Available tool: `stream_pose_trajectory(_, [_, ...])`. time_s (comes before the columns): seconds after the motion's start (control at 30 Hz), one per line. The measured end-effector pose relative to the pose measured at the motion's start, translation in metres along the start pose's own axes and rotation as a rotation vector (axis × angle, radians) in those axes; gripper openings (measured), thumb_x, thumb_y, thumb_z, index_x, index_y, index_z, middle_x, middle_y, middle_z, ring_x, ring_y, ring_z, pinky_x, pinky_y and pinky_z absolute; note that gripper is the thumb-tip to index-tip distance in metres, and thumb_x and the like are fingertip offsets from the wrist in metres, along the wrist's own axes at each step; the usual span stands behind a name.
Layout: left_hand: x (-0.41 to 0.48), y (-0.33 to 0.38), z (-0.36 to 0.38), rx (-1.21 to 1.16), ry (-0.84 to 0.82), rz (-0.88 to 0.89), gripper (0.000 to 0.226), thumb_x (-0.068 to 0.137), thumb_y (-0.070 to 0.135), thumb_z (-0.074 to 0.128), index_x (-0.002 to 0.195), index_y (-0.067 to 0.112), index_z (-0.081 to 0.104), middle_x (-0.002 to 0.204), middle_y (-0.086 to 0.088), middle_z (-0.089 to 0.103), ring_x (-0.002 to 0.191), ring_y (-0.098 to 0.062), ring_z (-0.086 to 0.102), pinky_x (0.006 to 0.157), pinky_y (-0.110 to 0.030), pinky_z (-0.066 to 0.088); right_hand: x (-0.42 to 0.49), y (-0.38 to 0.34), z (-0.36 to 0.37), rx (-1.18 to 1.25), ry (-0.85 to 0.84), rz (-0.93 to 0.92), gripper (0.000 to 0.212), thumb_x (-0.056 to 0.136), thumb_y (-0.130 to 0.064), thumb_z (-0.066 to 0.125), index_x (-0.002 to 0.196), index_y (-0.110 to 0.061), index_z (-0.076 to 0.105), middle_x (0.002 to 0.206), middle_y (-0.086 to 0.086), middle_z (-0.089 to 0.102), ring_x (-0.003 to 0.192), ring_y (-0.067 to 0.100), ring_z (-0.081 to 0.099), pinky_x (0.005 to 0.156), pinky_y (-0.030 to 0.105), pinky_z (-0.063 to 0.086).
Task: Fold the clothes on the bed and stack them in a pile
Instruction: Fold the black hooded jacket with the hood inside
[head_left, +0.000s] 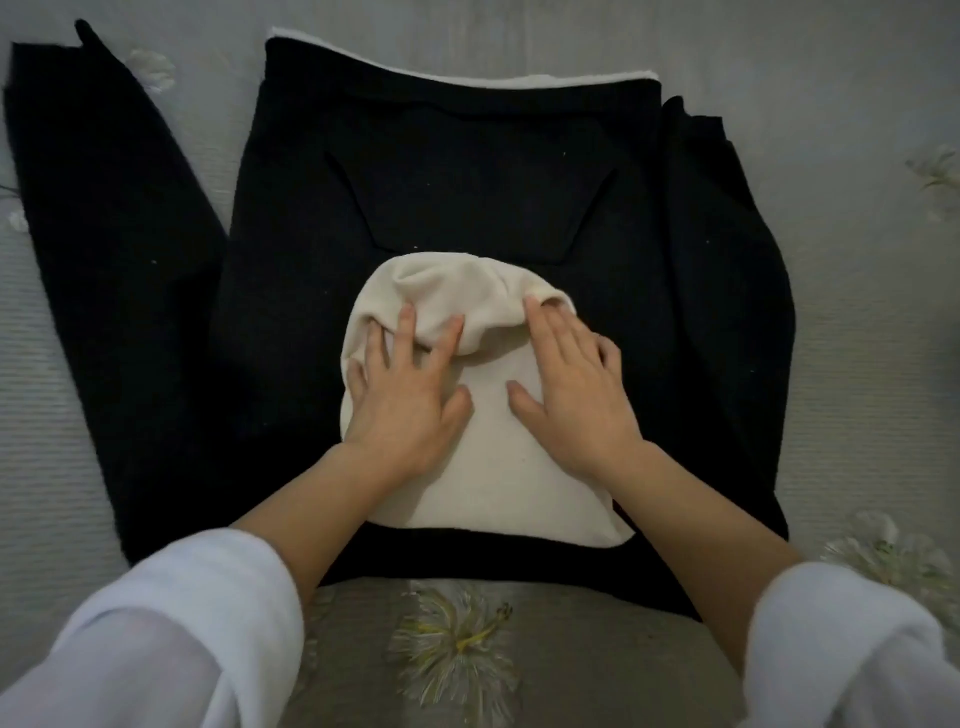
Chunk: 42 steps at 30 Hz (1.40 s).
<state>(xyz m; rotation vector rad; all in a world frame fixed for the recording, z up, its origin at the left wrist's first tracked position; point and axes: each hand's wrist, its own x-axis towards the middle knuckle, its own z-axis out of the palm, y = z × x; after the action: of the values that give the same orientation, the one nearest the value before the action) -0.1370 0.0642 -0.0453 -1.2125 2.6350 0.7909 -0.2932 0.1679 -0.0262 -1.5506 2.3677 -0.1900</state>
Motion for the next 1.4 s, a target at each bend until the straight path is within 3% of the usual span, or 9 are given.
stream_pose_trajectory(0.13, [0.002, 0.008, 0.014, 0.082, -0.027, -0.080, 0.064, 0.093, 0.047, 0.037, 0.147, 0.046, 0.004, 0.157, 0.000, -0.019, 0.141, -0.033, -0.021, 0.111, -0.062, -0.003, -0.002, 0.016, 0.017, 0.034, -0.253, -0.024, 0.072, 0.097, -0.049, 0.033, 0.153, -0.025, -0.006, 0.161, -0.008, -0.006, 0.146, 0.007, -0.012, 0.118, 0.039, 0.001])
stream_pose_trajectory(0.3, [0.002, 0.038, 0.014, -0.004, 0.206, -0.039, 0.068, 0.088, 0.046, 0.035, 0.148, 0.040, 0.004, 0.158, 0.001, -0.011, 0.143, -0.026, -0.016, 0.110, -0.061, -0.002, 0.002, 0.042, -0.011, 0.401, 0.122, 0.049, 0.041, 0.091, -0.021, 0.052, 0.133, -0.020, 0.048, 0.127, -0.005, 0.053, 0.119, 0.014, 0.045, 0.098, 0.030, 0.031])
stream_pose_trajectory(0.53, [0.027, 0.076, 0.052, 0.016, -0.124, -0.133, 0.080, 0.080, 0.078, 0.012, 0.123, 0.046, -0.047, 0.139, 0.005, -0.053, 0.133, -0.028, -0.042, 0.106, -0.065, -0.015, -0.001, 0.158, -0.057, 0.233, 0.347, 0.509, 0.042, 0.086, -0.015, 0.059, 0.126, -0.009, 0.050, 0.126, 0.013, 0.050, 0.121, 0.030, 0.041, 0.100, 0.044, 0.031])
stream_pose_trajectory(0.73, [0.032, 0.083, 0.052, 0.080, -0.171, -0.194, 0.085, 0.076, 0.082, 0.009, 0.117, 0.042, -0.054, 0.130, 0.004, -0.060, 0.131, -0.027, -0.045, 0.106, -0.066, -0.015, 0.009, 0.186, -0.065, 0.210, 0.231, 0.517, 0.054, 0.088, -0.046, 0.060, 0.127, -0.010, 0.052, 0.128, 0.011, 0.052, 0.123, 0.028, 0.041, 0.105, 0.044, 0.033])
stream_pose_trajectory(0.83, [0.032, 0.088, 0.049, 0.105, -0.188, -0.222, 0.084, 0.075, 0.083, 0.006, 0.114, 0.041, -0.055, 0.131, 0.004, -0.060, 0.132, -0.027, -0.043, 0.106, -0.066, -0.013, 0.026, 0.164, -0.053, 0.132, -0.034, 0.517, 0.078, 0.082, -0.064, 0.056, 0.137, -0.011, 0.042, 0.143, 0.010, 0.042, 0.134, 0.033, 0.034, 0.107, 0.051, 0.031])
stream_pose_trajectory(0.97, [0.033, 0.091, 0.045, 0.143, -0.238, -0.259, 0.084, 0.071, 0.085, 0.001, 0.110, 0.041, -0.058, 0.127, 0.004, -0.063, 0.133, -0.028, -0.043, 0.106, -0.065, -0.014, 0.032, 0.160, -0.050, 0.027, -0.097, 0.511, 0.038, 0.094, -0.030, 0.047, 0.120, -0.002, 0.051, 0.131, 0.018, 0.053, 0.118, 0.036, 0.049, 0.091, 0.044, 0.043])
stream_pose_trajectory(1.03, [0.034, 0.093, 0.042, 0.153, -0.268, -0.274, 0.084, 0.067, 0.087, -0.002, 0.108, 0.041, -0.059, 0.125, 0.004, -0.064, 0.132, -0.028, -0.044, 0.106, -0.064, -0.014, 0.029, 0.172, -0.066, 0.362, 0.096, 0.661, 0.024, 0.093, -0.019, 0.043, 0.096, -0.002, 0.059, 0.104, 0.019, 0.064, 0.096, 0.036, 0.060, 0.078, 0.040, 0.046])
stream_pose_trajectory(1.17, [0.036, 0.094, 0.039, 0.157, -0.300, -0.289, 0.083, 0.063, 0.088, -0.006, 0.105, 0.041, -0.061, 0.122, 0.004, -0.066, 0.130, -0.028, -0.046, 0.106, -0.065, -0.015, 0.007, 0.202, -0.116, 1.718, 0.259, 0.976, 0.033, 0.092, -0.024, 0.045, 0.112, -0.006, 0.065, 0.095, 0.012, 0.073, 0.084, 0.025, 0.070, 0.081, 0.036, 0.058])
stream_pose_trajectory(1.4, [0.036, 0.091, 0.040, 0.118, -0.304, -0.262, 0.084, 0.067, 0.087, -0.002, 0.108, 0.042, -0.059, 0.126, 0.003, -0.064, 0.121, -0.024, -0.055, 0.105, -0.066, -0.015, -0.035, 0.198, -0.131, 1.869, 0.552, 0.755, 0.037, 0.098, -0.035, 0.046, 0.127, -0.016, 0.060, 0.120, 0.005, 0.068, 0.111, 0.020, 0.064, 0.091, 0.034, 0.054])
